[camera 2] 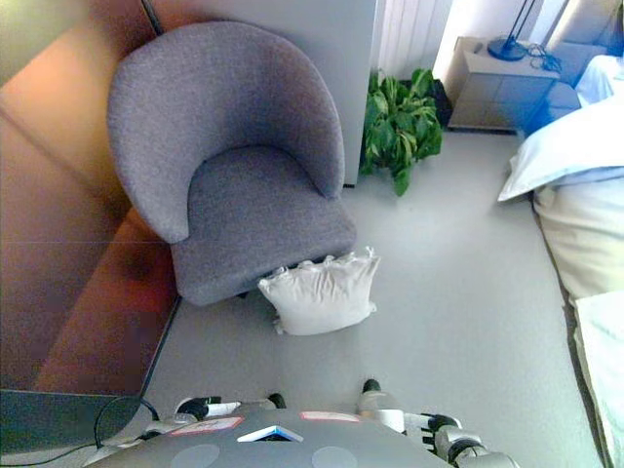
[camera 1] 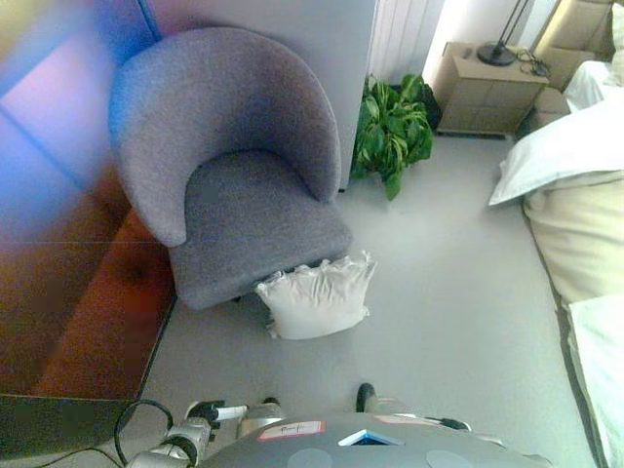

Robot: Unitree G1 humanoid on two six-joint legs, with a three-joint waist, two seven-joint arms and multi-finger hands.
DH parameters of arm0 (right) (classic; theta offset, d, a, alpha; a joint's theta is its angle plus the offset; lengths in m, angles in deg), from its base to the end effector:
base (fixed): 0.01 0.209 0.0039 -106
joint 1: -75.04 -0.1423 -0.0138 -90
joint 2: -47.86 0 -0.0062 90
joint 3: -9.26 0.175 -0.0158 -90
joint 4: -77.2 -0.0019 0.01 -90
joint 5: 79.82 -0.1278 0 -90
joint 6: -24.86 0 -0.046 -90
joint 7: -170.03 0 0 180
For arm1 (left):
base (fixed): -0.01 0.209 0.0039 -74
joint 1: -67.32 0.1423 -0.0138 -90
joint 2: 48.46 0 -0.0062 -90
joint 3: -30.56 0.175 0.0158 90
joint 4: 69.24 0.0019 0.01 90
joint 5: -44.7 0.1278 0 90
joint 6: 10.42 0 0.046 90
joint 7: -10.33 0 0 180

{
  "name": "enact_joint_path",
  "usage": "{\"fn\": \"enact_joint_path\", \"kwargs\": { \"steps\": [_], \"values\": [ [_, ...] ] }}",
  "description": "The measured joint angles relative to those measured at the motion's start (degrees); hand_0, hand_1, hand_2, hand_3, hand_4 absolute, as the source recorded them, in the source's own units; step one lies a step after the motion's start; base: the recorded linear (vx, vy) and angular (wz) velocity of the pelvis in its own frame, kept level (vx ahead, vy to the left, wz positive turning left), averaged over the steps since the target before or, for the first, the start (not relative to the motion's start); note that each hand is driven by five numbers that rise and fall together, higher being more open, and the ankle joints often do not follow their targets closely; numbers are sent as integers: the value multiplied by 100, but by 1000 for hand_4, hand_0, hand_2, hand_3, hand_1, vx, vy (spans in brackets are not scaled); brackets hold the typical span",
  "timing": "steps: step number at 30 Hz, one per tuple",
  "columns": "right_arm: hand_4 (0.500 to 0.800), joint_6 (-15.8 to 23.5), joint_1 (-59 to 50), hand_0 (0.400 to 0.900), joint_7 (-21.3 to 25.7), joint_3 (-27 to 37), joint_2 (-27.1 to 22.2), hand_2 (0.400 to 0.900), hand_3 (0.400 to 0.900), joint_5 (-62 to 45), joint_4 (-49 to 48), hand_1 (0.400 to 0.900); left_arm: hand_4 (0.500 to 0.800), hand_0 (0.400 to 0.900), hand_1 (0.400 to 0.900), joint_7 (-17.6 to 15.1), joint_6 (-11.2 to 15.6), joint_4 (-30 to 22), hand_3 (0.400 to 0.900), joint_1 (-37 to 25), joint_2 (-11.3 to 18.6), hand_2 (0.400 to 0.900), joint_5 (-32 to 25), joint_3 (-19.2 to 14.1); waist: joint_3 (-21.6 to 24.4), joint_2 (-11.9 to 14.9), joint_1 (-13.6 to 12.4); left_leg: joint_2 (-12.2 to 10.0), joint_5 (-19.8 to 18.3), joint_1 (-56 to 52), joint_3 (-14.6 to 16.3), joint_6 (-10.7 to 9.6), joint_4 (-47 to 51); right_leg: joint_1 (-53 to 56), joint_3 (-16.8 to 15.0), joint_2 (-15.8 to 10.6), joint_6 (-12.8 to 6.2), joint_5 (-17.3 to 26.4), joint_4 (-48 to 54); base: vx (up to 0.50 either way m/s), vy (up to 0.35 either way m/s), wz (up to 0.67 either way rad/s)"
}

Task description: Pick up the pillow and put it on the sofa.

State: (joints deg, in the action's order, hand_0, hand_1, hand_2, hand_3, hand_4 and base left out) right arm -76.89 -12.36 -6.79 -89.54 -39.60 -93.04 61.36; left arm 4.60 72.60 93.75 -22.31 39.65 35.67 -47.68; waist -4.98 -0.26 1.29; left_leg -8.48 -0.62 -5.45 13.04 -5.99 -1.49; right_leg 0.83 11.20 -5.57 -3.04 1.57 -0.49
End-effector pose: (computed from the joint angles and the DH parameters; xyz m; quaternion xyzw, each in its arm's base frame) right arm 0.0316 -0.2208 -0.1038 -0.0564 0.6920 -0.1070 0.7117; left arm 0.0524 0.2216 -0.1012 0.1256 0.6404 0.0818 0.7532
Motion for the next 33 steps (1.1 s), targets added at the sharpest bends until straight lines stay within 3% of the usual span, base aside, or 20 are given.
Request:
{"fn": "enact_joint_path", "kwargs": {
  "steps": [2, 4, 7, 10, 12, 14, 15, 16, 18, 20, 22, 25, 30, 33],
  "values": [
    [800, -101, -234, 900, -7, -16, 144, 900, 900, 19, 3, 900, 800, 900, 900, -109, 125, -24, 900, -93, 97, 900, -377, -240, -256, 240, -36, -115, -35, 493, -216, -148, -1102, -311, -204, 23, 216, -313, -610, 101, -118, -16],
    [800, -162, -209, 900, 26, -27, 103, 900, 900, 14, 13, 900, 800, 900, 900, -124, 229, -85, 900, -167, 78, 900, -535, -420, -348, 356, -159, -239, 112, 996, -330, -179, -1984, -62, -292, 65, 363, -229, -393, 201, 51, 2],
    [800, -172, -150, 900, 24, -3, -70, 900, 900, 19, 210, 900, 800, 900, 900, -42, 281, -120, 900, -200, -94, 900, -533, -414, -378, 153, -149, -261, 162, 994, 133, -270, -738, 17, -114, 71, 396, -222, -110, 319, 132, -9],
    [800, -155, -167, 900, 11, 6, -153, 900, 900, 17, 345, 900, 800, 900, 900, -44, 353, 90, 900, -293, -319, 900, -601, -474, -419, -43, -188, -122, 255, 1004, 60, -296, 578, 369, -121, 248, 418, -231, 525, 341, 134, -20],
    [800, -168, -63, 900, 7, 39, -135, 900, 900, 18, 393, 900, 800, 900, 900, -39, 438, 84, 900, -329, -351, 900, -663, -520, -505, -193, -196, -394, 407, 1042, -10, -366, 636, 484, -82, 462, 395, 82, 492, 380, 179, -6],
    [800, -87, 72, 900, -14, 2, -98, 900, 900, 28, 393, 900, 800, 900, 900, -48, 476, 82, 900, -313, -313, 900, -715, -751, -426, -20, -346, -366, 417, 1018, 292, -452, 39, 439, -161, 259, 284, -19, 416, 402, 221, 1],
    [800, -10, 11, 900, -15, 1, -167, 900, 900, 54, 398, 900, 800, 900, 900, -53, 464, 99, 900, -313, -318, 900, -708, -763, -385, -57, -362, -361, 388, 1033, 427, -337, -56, 591, -170, 233, 156, -70, 539, 425, 250, -14],
    [800, 9, -122, 900, -19, 13, -203, 900, 900, 63, 433, 900, 800, 900, 900, -75, 427, 154, 900, -337, -294, 900, -689, -744, -421, -92, -358, -347, 517, 1007, 546, -91, -82, 594, -67, 202, 107, -287, 111, 462, 252, -16],
    [800, 0, -131, 900, -40, 21, -56, 900, 900, 63, 406, 900, 800, 900, 900, -93, 452, 26, 900, -164, -122, 900, -669, -698, -387, 114, -396, -31, 603, 746, 399, 342, -37, 705, 23, -58, -59, -761, -345, 466, 228, -1],
    [800, 7, -152, 900, -70, 10, 83, 900, 900, 64, 339, 900, 800, 900, 900, -106, 437, 80, 900, -183, -34, 900, -641, -717, -330, 234, -371, 137, 294, 914, 177, 319, -472, 878, 46, -220, -148, -855, -294, 339, 183, 24],
    [800, -6, -193, 900, -135, 11, 120, 900, 900, 163, 354, 900, 800, 900, 900, -122, 452, 69, 900, -373, -43, 900, -641, -696, -326, 261, -506, 213, -15, 1173, 63, 416, -943, 904, 66, -349, -253, -930, -289, 371, 203, 34],
    [800, 26, -276, 900, -120, 7, 128, 900, 900, 273, 358, 900, 800, 900, 900, -125, 402, 81, 900, -412, -31, 900, -561, -694, -224, 442, -641, 521, -269, 1232, -80, 597, -1279, 1019, 72, -618, -439, -1079, -395, 330, 172, 15],
    [800, 389, -641, 900, -2, 21, 114, 900, 900, 279, 117, 900, 800, 900, 900, -48, 369, 144, 900, -384, -4, 900, -411, -573, -153, 438, -634, 629, -434, 1049, -16, 806, -1113, 522, -1, -828, -416, -1073, -1620, 272, 162, 7],
    [800, 498, -601, 900, 25, 1, 117, 900, 900, 518, 35, 900, 800, 900, 900, -37, 295, 138, 900, -254, 67, 900, -301, -444, -2, 312, -610, 716, -377, 635, 11, 924, -654, 67, -16, -1101, -271, -1004, -2681, 206, -92, 23]
  ]
}}
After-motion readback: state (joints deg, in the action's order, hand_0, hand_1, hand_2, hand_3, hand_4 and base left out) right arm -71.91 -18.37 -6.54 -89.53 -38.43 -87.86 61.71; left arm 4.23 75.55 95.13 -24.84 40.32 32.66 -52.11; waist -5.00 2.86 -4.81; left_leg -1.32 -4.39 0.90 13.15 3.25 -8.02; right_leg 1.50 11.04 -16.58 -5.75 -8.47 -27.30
